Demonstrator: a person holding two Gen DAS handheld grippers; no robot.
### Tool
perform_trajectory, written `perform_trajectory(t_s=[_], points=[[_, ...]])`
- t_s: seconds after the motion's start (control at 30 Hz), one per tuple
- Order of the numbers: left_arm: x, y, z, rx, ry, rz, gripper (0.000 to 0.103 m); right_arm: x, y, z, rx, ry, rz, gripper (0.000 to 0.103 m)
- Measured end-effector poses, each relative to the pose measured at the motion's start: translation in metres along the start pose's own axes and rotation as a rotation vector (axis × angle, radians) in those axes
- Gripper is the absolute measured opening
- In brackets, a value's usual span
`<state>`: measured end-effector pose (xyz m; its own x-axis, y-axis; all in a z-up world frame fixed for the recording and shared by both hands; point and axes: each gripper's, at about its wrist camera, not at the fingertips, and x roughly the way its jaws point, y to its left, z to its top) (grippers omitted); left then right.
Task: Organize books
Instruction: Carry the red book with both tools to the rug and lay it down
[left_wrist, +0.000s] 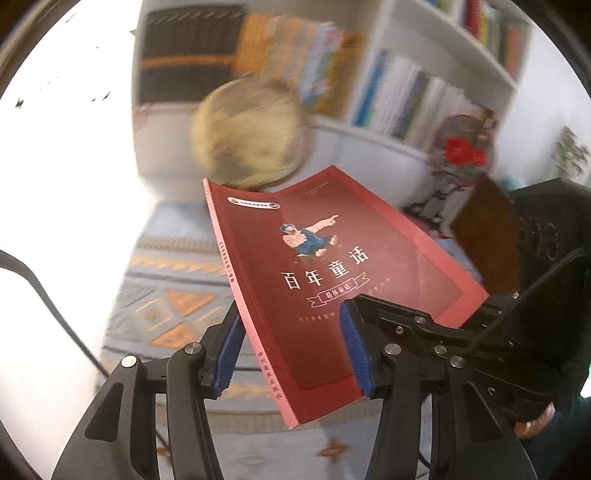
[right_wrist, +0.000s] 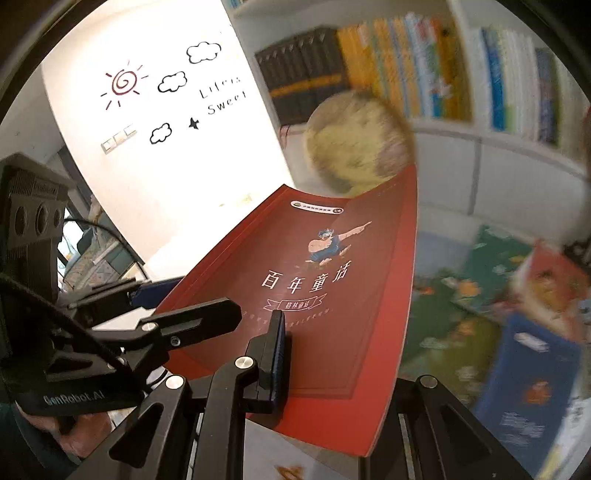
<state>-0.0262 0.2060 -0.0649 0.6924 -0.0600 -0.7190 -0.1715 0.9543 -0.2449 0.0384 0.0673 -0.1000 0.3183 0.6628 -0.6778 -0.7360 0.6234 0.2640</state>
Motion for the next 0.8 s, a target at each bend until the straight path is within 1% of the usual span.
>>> perform_trajectory(t_s=[0.07, 0.17, 0.37, 0.47, 0.57, 0.63, 0.73, 0.8], points=[[0.010, 0.032, -0.004, -0.048, 0.024, 0.001, 0.047, 0.029, 0.013, 0.001, 0.004, 0.025, -0.002, 0.016], [0.025, 0.066, -0.012, -0.099, 0.055, 0.002, 0.047, 0.068, 0.023, 0.001, 0.019, 0.071, 0.007, 0.016], [0.052, 0.101, -0.021, -0.155, 0.115, -0.012, 0.047, 0.123, 0.024, 0.000, 0.074, 0.146, 0.012, 0.017], [0.064, 0.115, -0.029, -0.182, 0.161, -0.017, 0.047, 0.142, 0.023, -0.004, 0.126, 0.176, 0.014, 0.018], [0.067, 0.124, -0.039, -0.206, 0.193, -0.033, 0.048, 0.154, 0.020, -0.012, 0.180, 0.194, 0.022, 0.020], [0.070, 0.131, -0.047, -0.227, 0.212, -0.035, 0.048, 0.160, 0.020, -0.017, 0.200, 0.226, 0.046, 0.028], [0.073, 0.139, -0.055, -0.262, 0.234, -0.035, 0.048, 0.166, 0.019, -0.026, 0.221, 0.280, 0.079, 0.033], [0.071, 0.143, -0.060, -0.270, 0.233, -0.011, 0.048, 0.169, 0.019, -0.037, 0.219, 0.321, 0.089, 0.035]])
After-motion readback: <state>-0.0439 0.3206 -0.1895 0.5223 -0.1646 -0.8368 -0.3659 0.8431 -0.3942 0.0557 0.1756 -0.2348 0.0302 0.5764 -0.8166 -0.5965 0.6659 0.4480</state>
